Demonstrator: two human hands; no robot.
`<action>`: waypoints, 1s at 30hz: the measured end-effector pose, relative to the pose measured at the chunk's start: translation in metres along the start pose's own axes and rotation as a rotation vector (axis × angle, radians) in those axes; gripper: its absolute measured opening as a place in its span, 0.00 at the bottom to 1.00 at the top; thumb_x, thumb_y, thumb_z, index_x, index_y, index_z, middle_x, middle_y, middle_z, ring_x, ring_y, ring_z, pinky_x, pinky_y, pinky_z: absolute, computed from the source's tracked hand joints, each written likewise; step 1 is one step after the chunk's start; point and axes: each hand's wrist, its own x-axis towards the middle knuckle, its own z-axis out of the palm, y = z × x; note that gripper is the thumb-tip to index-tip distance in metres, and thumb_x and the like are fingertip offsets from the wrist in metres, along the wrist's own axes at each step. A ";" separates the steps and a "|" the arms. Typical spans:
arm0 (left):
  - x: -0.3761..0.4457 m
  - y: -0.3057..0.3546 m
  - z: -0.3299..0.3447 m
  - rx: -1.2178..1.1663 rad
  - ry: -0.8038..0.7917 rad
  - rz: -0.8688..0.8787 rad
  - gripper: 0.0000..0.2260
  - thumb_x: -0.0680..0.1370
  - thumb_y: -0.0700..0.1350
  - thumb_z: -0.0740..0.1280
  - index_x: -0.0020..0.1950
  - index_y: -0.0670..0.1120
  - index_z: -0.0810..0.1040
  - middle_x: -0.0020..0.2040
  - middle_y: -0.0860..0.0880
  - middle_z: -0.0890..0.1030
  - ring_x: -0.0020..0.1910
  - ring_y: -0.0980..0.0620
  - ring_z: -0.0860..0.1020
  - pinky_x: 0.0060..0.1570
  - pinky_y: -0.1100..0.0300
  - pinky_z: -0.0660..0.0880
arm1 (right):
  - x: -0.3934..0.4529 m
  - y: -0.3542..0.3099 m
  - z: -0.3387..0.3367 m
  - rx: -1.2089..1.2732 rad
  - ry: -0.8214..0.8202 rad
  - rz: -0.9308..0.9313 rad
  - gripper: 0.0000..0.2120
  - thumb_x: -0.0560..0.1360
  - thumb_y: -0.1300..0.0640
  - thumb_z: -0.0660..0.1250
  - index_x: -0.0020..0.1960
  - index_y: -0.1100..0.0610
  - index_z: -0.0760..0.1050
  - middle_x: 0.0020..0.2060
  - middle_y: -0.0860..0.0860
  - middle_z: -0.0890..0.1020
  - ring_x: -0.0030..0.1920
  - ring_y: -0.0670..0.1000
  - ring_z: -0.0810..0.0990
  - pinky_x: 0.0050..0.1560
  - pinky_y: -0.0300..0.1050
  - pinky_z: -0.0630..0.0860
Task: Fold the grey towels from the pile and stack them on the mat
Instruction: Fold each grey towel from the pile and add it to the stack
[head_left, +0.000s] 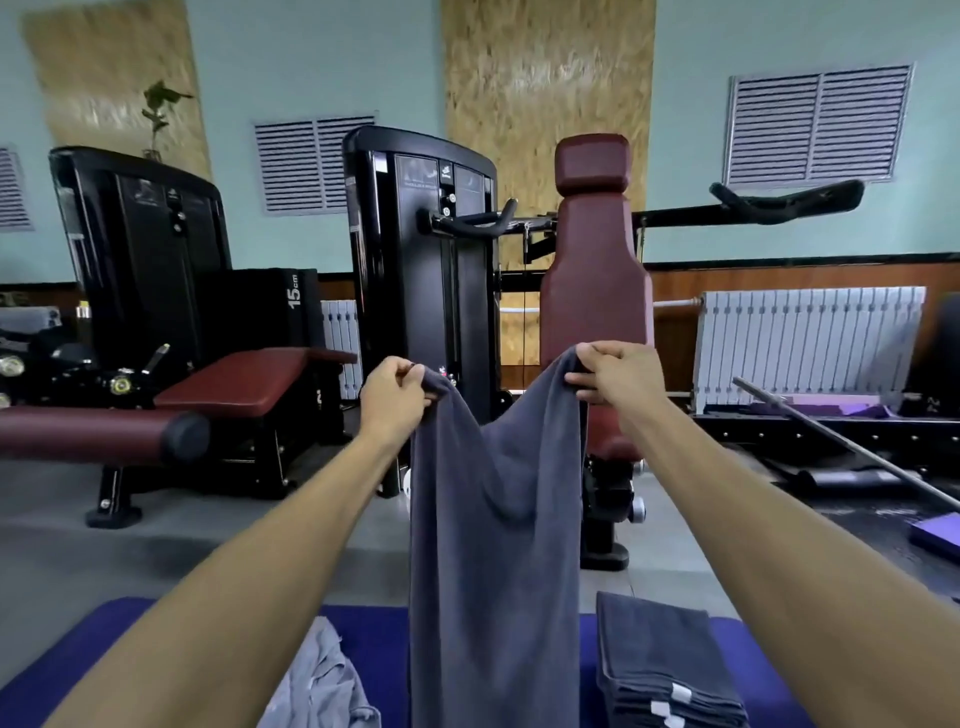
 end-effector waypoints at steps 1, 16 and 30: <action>0.015 0.000 0.001 0.028 -0.022 0.002 0.09 0.83 0.40 0.61 0.43 0.45 0.73 0.39 0.49 0.79 0.36 0.53 0.81 0.51 0.49 0.81 | 0.011 0.001 0.003 0.041 -0.002 0.011 0.09 0.79 0.59 0.67 0.41 0.53 0.80 0.43 0.54 0.85 0.40 0.49 0.86 0.36 0.41 0.80; 0.130 0.113 -0.012 -0.287 0.035 0.178 0.08 0.83 0.40 0.61 0.45 0.47 0.74 0.49 0.43 0.80 0.52 0.46 0.82 0.51 0.60 0.80 | 0.082 -0.108 0.031 0.526 0.048 -0.187 0.10 0.80 0.63 0.65 0.41 0.56 0.79 0.39 0.52 0.83 0.44 0.48 0.84 0.50 0.39 0.81; 0.006 0.050 -0.063 -0.047 -0.003 0.057 0.09 0.83 0.39 0.61 0.42 0.47 0.73 0.40 0.48 0.77 0.40 0.52 0.80 0.45 0.57 0.81 | -0.039 -0.045 0.001 0.279 0.044 -0.061 0.09 0.79 0.61 0.67 0.42 0.52 0.80 0.42 0.52 0.84 0.46 0.49 0.85 0.49 0.39 0.82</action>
